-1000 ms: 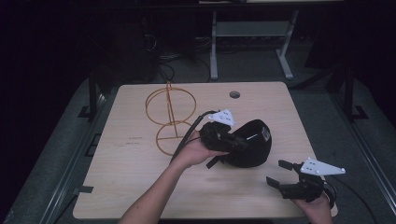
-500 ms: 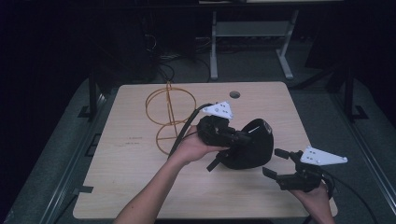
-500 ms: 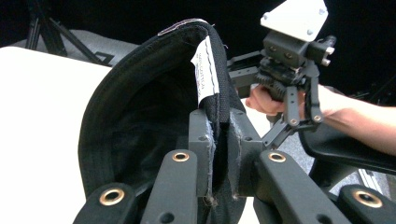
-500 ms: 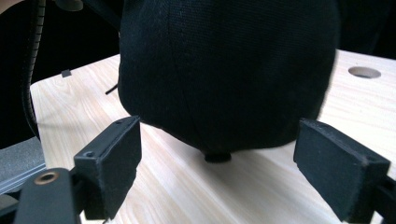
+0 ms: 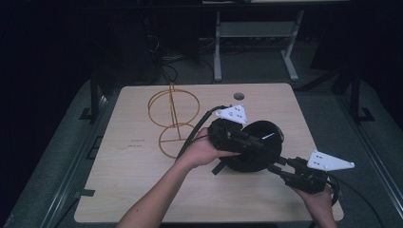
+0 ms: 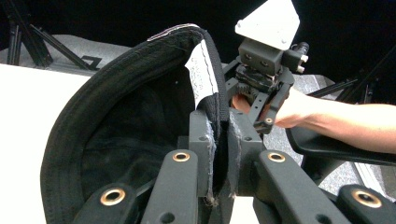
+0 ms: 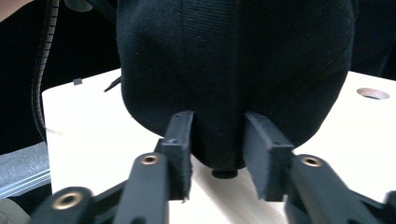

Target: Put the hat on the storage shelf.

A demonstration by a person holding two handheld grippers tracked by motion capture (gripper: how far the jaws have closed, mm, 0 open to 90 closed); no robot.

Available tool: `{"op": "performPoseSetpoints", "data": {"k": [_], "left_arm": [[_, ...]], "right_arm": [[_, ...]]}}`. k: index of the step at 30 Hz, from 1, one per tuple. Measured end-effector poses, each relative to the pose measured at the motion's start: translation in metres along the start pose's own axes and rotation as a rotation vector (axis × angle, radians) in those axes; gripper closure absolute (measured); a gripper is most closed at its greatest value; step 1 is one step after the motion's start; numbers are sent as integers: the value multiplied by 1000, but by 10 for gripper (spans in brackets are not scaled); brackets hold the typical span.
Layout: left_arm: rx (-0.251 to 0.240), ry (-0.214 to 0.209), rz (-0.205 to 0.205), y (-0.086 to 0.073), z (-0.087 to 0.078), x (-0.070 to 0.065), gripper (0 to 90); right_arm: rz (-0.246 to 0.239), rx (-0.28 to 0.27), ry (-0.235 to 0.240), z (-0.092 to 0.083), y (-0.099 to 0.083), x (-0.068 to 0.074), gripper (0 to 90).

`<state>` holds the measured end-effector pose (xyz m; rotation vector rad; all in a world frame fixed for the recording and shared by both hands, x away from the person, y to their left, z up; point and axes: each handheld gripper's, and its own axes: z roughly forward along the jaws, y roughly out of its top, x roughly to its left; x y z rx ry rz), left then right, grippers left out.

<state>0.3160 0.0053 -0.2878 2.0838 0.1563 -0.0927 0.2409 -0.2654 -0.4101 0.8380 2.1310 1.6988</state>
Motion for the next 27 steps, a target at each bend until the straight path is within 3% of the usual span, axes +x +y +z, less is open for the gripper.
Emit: {"op": "performPoseSetpoints", "data": {"k": [2,3,8,19,27], "left_arm": [[2,0,4,1,1,0,820],[4,0,5,2,1,0,820],[3,5,-2,0,-1,1,820],[15,40,-18,-16,-8,5,803],[23,61,-24,-28,-14,5,772]], "right_arm": [[-1,0,1,0,0,0,669],[-6,1,5,1,0,-1,756],[-6,1,20,0,0,-2,857],[-2,14,26,-7,4,-3,879],[-9,52,28,-10,10,-2,882]]}}
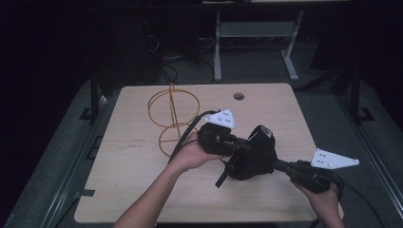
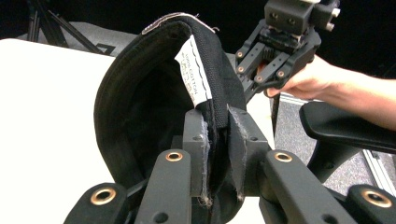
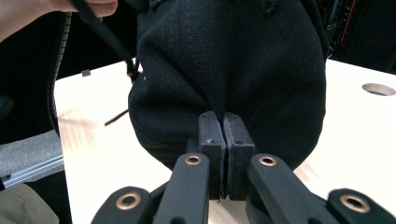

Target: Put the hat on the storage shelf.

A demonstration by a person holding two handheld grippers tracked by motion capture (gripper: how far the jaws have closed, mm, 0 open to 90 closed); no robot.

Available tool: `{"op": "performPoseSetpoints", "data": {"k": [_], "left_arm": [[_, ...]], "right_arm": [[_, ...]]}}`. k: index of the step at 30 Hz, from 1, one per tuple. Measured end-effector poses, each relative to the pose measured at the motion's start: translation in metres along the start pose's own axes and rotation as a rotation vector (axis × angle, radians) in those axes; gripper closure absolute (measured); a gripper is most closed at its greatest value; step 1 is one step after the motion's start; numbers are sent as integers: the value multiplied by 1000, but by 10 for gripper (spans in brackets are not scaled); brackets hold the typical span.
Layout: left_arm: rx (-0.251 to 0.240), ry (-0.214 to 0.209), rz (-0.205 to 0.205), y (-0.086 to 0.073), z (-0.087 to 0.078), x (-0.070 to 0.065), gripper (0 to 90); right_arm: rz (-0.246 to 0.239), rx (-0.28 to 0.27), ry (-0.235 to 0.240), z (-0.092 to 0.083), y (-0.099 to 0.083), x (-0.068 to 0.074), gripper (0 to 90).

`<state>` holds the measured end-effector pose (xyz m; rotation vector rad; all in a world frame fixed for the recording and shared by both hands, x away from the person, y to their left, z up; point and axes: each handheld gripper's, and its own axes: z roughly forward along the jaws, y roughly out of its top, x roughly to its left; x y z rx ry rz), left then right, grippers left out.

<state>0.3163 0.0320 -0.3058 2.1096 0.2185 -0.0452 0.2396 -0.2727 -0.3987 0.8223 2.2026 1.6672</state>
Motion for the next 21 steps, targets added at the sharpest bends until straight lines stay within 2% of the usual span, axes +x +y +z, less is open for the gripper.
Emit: {"op": "performPoseSetpoints", "data": {"k": [7,12,18,21], "left_arm": [[-4,10,0,-2,-10,-1,695],[-14,43,-7,-6,-22,-1,600],[-12,73,-1,-20,-35,-4,549],[-8,94,-11,-32,-41,-4,531]], "right_arm": [[-13,17,-4,-4,12,0,885],[-10,27,-13,-10,21,-5,886],[-17,31,-25,-16,26,-8,886],[-19,28,-27,-21,32,-10,887]]}}
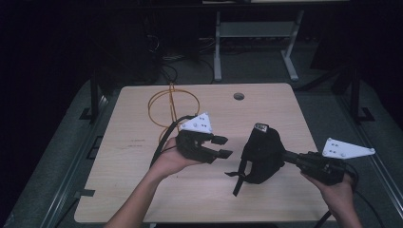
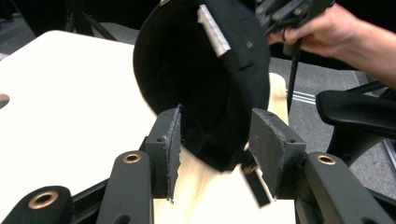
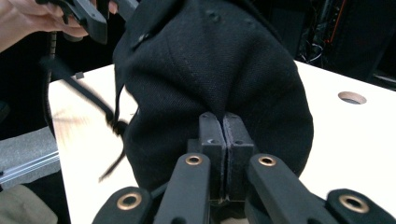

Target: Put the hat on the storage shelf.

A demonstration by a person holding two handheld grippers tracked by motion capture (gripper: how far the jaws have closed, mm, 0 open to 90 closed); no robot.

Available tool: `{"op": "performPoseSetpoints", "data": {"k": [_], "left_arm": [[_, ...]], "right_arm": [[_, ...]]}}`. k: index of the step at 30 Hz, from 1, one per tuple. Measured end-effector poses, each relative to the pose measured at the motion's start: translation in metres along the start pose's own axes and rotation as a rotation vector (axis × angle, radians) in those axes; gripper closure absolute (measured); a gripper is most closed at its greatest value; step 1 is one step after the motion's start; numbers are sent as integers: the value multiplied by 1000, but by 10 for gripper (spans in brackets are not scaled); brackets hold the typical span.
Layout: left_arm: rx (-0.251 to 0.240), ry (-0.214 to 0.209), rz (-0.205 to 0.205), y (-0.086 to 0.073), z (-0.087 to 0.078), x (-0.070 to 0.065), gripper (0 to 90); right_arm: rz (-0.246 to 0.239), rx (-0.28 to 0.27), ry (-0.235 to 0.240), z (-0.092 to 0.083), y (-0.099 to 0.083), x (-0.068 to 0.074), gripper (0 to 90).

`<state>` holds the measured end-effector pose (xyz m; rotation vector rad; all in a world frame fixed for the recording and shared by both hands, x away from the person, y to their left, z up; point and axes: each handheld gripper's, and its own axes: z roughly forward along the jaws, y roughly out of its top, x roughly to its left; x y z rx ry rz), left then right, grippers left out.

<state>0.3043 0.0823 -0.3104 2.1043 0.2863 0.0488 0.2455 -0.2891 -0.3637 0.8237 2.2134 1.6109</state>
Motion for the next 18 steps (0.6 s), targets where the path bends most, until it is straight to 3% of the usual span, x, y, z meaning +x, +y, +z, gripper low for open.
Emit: {"op": "performPoseSetpoints", "data": {"k": [18], "left_arm": [[21,44,-5,-47,-9,-8,509]], "right_arm": [[61,13,45,1,34,-10,887]]}}
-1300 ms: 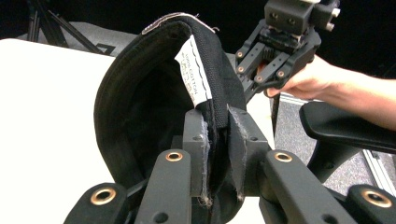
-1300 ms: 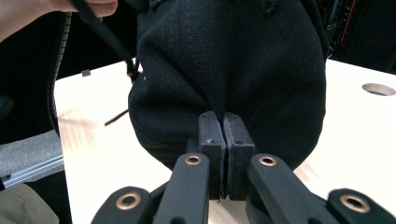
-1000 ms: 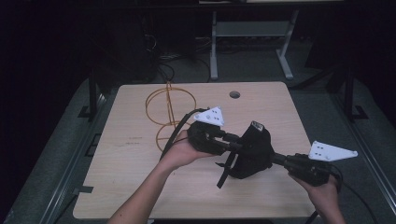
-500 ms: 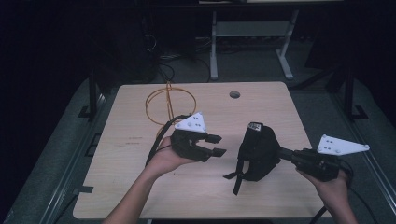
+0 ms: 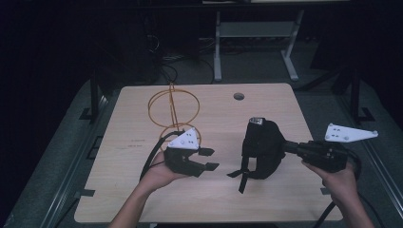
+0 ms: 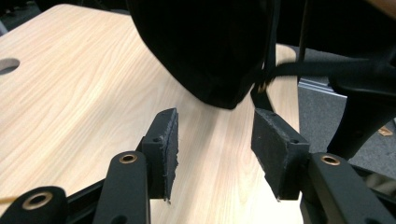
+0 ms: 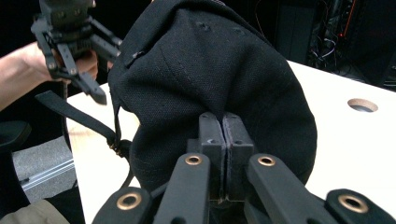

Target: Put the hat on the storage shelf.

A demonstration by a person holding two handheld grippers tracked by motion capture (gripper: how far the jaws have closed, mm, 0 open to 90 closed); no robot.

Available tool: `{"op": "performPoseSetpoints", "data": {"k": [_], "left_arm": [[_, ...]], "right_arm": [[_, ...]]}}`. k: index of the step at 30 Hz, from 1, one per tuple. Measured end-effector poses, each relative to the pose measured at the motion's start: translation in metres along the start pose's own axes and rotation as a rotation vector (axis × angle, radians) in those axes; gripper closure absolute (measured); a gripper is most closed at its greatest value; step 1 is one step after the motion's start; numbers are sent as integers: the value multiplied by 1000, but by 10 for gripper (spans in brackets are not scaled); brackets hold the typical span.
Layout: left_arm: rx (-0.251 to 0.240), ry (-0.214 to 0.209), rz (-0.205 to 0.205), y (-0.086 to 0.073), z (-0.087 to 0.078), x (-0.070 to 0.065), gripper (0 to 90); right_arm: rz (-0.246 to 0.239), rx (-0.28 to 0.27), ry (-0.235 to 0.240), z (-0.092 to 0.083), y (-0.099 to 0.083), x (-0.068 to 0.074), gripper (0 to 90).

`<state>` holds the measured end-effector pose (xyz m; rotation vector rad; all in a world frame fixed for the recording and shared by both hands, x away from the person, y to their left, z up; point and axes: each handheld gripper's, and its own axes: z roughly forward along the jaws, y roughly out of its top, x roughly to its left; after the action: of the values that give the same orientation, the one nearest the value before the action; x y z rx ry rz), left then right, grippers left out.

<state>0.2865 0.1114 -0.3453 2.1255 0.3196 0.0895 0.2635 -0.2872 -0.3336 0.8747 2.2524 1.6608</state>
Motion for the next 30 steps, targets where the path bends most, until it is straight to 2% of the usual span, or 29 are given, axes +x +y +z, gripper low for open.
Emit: {"op": "performPoseSetpoints", "data": {"k": [9,11,21,25,26,30], "left_arm": [[0,19,-10,-31,-1,-4,485],[5,21,-12,-36,0,-5,477],[28,23,5,-56,7,-9,433],[46,29,16,-60,10,-11,426],[55,26,21,-61,11,-12,424],[55,28,27,-63,14,-13,421]], "right_arm": [[33,-31,16,3,22,-6,887],[26,-40,15,4,26,-8,887],[32,-47,18,10,47,-10,887],[27,-55,21,11,56,-11,886],[21,-54,24,14,64,-10,887],[13,-57,30,18,74,-10,886]]}}
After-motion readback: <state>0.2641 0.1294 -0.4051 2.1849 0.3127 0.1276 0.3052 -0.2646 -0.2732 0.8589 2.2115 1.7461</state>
